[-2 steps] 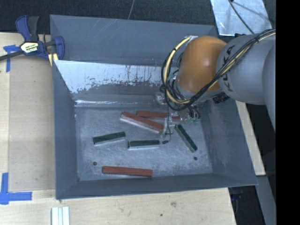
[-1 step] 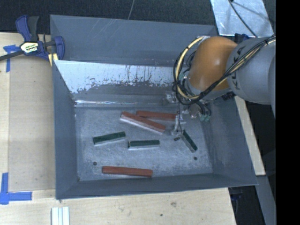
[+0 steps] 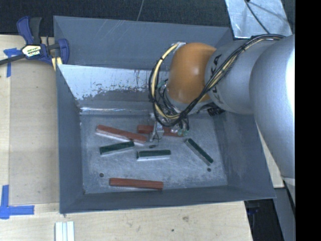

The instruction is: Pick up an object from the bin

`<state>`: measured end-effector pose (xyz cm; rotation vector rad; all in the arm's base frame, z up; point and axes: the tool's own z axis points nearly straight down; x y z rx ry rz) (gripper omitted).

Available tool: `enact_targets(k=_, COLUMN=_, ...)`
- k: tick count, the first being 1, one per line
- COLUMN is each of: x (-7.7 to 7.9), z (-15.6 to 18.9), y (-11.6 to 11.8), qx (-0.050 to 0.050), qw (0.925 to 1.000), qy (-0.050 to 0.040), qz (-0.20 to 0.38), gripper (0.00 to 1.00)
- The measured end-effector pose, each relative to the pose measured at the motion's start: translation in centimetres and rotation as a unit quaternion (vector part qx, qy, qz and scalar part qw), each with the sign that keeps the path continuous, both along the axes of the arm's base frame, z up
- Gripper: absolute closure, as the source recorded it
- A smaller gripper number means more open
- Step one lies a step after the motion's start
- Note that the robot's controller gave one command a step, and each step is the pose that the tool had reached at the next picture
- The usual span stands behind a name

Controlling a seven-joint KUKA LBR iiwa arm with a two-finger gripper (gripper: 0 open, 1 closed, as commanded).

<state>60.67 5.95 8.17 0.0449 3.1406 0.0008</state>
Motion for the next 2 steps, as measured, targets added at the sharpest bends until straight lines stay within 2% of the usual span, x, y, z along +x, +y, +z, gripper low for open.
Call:
enact_targets(k=1, x=0.0, z=0.0, y=0.0, qx=0.000, qw=1.0000, qy=0.0000, qz=0.000, gripper=1.00)
enact_targets(k=2, x=-1.0, z=12.1, y=2.1, qx=0.000, qw=1.0000, qy=-0.0011, qz=-0.009, gripper=1.00)
